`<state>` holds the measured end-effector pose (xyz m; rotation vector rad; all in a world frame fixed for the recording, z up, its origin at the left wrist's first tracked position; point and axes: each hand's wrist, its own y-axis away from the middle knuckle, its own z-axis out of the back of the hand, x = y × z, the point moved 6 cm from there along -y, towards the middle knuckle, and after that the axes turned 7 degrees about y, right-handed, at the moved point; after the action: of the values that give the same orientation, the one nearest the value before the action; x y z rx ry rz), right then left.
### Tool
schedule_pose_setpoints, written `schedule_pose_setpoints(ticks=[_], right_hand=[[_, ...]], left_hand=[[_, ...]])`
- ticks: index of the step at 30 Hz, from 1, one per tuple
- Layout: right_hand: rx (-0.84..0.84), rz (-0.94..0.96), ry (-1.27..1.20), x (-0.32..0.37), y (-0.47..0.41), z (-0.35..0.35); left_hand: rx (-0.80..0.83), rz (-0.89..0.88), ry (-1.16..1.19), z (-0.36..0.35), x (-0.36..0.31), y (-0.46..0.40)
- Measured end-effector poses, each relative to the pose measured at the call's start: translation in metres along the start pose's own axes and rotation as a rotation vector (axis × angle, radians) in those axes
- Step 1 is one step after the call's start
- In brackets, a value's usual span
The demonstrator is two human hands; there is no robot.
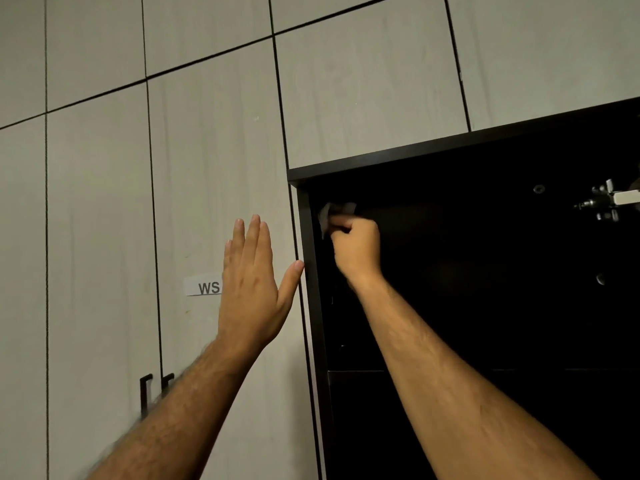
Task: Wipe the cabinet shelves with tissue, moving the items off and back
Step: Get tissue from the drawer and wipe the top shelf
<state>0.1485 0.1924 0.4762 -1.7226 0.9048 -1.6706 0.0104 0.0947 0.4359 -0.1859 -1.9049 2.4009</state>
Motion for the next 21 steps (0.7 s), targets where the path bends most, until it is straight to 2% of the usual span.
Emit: schedule_pose_setpoints(ticks=[2,3,5,7,8,10,12,15,17,19,21], right_hand=[[0.066,0.092,0.124,-0.008,0.013,0.006],[0.152,0.092,0.179,-0.017,0.020,0.008],[0.425,-0.006,0.278,-0.045,0.037,0.006],[0.724,-0.188,0.343,-0.069,0.062,0.004],[0.800,-0.227,0.393,-0.074,0.071,0.004],[0.804,-0.152,0.559,-0.069,0.068,0.003],[0.674,-0.056,0.627,-0.057,0.051,0.002],[0.394,-0.002,0.459,-0.039,0.022,0.009],[0.298,0.041,0.328,-0.031,0.016,0.013],[0.343,0.076,0.264,-0.032,0.022,0.011],[0.579,0.036,0.277,-0.044,0.040,0.006]], left_hand=[[0.000,0.012,0.017,-0.003,0.001,0.001],[0.003,0.017,0.026,-0.005,0.001,0.002],[0.009,0.020,0.032,-0.010,0.000,0.003],[0.016,0.018,0.027,-0.013,-0.003,0.004],[0.022,0.013,0.026,-0.015,-0.006,0.005],[0.027,0.008,0.034,-0.015,-0.009,0.006],[0.034,-0.003,0.037,-0.015,-0.011,0.007],[0.030,-0.010,0.012,-0.013,-0.010,0.007],[0.024,0.001,0.002,-0.011,-0.008,0.007],[0.028,0.009,0.001,-0.011,-0.006,0.007],[0.037,0.012,-0.003,-0.012,-0.004,0.009]])
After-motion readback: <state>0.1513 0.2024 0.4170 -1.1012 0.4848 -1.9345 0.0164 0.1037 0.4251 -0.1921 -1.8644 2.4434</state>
